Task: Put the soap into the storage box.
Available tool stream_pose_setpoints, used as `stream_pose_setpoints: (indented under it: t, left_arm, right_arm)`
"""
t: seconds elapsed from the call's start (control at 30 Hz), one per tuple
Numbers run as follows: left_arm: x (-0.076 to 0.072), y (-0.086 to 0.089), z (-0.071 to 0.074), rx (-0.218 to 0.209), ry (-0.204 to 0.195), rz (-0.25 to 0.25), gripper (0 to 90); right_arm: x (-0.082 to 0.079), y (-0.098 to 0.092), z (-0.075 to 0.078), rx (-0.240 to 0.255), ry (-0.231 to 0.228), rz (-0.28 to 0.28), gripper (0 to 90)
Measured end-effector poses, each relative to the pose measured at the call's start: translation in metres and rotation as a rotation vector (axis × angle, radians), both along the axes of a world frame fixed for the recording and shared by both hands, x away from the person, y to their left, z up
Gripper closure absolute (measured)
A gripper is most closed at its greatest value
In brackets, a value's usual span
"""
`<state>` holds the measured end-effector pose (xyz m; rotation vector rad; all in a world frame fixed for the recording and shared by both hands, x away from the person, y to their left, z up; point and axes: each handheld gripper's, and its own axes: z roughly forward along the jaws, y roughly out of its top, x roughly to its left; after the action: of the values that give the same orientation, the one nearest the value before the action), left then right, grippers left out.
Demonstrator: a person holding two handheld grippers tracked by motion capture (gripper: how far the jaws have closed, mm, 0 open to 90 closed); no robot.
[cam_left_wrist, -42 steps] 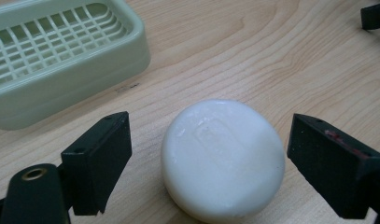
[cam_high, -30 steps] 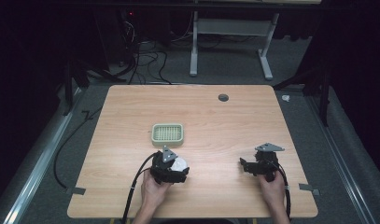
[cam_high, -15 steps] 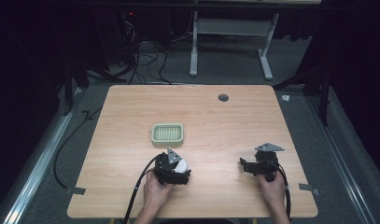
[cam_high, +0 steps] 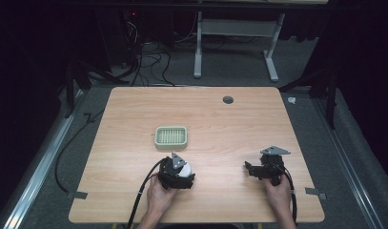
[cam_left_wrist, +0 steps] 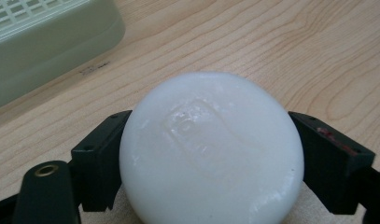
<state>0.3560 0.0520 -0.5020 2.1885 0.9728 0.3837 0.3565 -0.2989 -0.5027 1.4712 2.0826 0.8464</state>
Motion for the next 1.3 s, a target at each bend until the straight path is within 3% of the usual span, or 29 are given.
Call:
stream_pose_setpoints:
  t: [0.13,0.6,1.03,1.3]
  left_arm:
    - [0.000,0.002,0.000,-0.005,-0.005,0.005,23.8]
    - [0.001,0.004,0.002,-0.007,0.001,0.010,24.4]
    - [0.001,0.010,0.022,-0.034,-0.010,-0.007,24.5]
    - [0.003,0.013,0.028,-0.043,0.009,-0.015,24.5]
  right_arm:
    - [0.000,0.000,0.000,0.000,0.000,0.000,15.1]
    - [0.000,0.000,0.000,-0.001,-0.001,0.003,15.1]
    - [0.000,0.000,0.000,-0.001,0.001,0.004,15.1]
    - [0.000,0.000,0.000,-0.001,0.000,0.005,15.1]
